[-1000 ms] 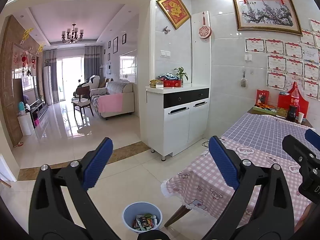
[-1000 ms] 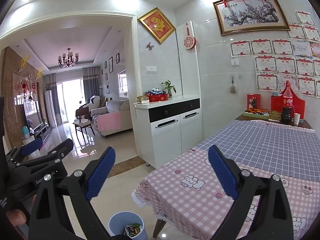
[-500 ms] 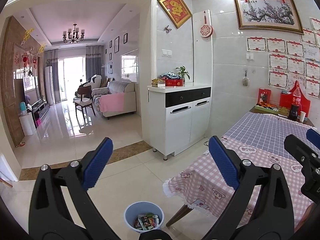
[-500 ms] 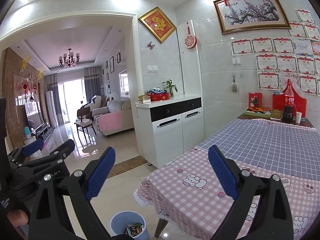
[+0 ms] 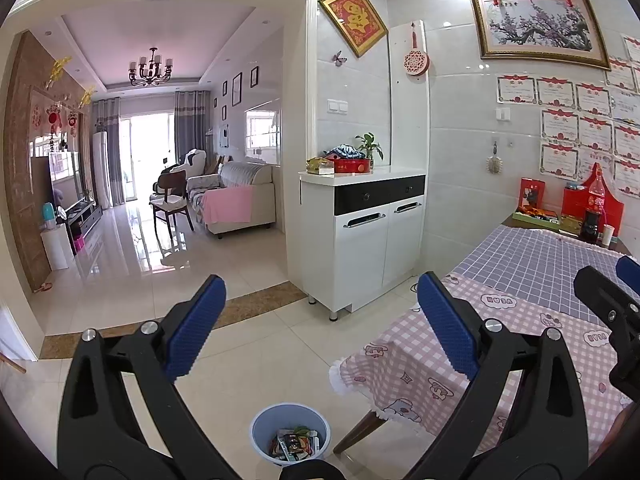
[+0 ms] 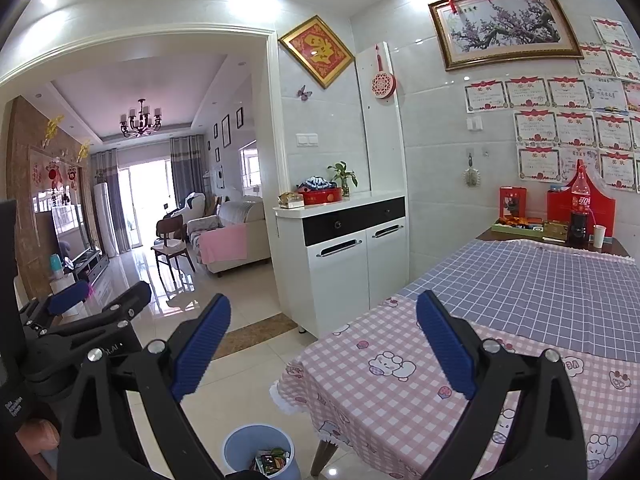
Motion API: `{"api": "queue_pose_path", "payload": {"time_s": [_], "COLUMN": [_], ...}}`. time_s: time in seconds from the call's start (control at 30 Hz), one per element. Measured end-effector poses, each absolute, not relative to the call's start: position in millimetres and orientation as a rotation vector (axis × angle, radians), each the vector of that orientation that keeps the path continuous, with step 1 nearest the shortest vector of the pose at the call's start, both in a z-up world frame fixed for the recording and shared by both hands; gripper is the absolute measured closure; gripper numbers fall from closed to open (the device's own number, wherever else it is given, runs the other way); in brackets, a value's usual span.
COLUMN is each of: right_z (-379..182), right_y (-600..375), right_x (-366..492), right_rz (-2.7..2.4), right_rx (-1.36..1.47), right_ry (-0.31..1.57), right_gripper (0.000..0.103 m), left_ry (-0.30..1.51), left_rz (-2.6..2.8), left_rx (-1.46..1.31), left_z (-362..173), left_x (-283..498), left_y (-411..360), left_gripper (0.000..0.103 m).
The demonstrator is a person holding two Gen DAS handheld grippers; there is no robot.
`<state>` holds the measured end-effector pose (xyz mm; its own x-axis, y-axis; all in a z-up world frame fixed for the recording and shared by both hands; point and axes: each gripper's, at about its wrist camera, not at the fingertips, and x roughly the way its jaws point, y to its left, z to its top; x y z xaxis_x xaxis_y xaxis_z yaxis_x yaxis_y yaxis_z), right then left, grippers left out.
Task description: Collect trash
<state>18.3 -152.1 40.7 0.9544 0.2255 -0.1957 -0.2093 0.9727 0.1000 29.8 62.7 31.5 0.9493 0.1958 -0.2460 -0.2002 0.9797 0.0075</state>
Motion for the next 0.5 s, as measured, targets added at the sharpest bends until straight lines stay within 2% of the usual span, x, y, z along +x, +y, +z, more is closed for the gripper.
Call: {"api": "queue_pose_path", "payload": {"time_s": [0.5], "right_z": [42.5], "right_y": [-147.3], "right_x": [18.4], "right_rz": [0.225], "right_rx": [0.077], "right_ry": [0.213], "right_gripper": [0.011], "left_ry": [0.248], "left_rz": [0.201], "left_rx": [-0.019], "left_z": [31.4], "left_x": [29.5], "left_y": [62.8], "left_gripper": [0.009]}}
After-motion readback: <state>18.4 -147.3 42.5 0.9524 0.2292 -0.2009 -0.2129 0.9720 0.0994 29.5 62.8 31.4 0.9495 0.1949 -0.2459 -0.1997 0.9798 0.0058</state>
